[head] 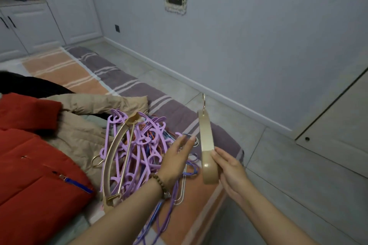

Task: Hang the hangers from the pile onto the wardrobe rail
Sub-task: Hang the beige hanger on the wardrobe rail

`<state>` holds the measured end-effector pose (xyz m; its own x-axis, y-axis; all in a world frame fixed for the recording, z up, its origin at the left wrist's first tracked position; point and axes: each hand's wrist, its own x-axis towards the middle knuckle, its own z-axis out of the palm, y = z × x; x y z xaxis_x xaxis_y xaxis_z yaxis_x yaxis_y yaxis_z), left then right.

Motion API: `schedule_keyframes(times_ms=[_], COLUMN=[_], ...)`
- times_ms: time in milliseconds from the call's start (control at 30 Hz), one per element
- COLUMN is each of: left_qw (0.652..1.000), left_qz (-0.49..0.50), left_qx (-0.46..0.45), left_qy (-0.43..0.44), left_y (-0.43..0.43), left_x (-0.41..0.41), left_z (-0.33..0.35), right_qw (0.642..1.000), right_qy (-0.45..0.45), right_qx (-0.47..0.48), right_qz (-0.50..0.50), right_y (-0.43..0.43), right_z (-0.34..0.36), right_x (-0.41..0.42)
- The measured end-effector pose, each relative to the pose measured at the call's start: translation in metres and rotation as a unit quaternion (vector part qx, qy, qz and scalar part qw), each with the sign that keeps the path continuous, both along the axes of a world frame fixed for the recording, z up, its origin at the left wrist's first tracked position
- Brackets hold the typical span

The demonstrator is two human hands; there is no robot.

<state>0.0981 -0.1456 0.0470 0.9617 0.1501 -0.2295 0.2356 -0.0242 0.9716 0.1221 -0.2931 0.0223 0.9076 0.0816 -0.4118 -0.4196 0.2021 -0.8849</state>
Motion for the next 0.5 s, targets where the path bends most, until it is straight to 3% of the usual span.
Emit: schedule_keyframes(times_ms=[100,233,500], left_qw=[0.997,0.993,0.967], left_qz=[-0.034,-0.039,-0.199], left_qx=[-0.069,-0.108,-0.052], left_qy=[-0.029,-0.032,-0.151], left_y=[-0.038,-0.078,-0.128], left_x=[0.004,0.004,-0.019], left_z=[0.061,0.138,0.315], right_qw=[0.998,0.994,0.967], right_qy=[-0.034,-0.084,-0.252], right_qx=[0.046,0.041,-0.043], right_qz=[0.038,0.052,-0.003], right_y=[-0.026,-0.061,-0.146], right_z=[0.055,0.130,0.333], right_x=[-0.021,-0.044,-0.069])
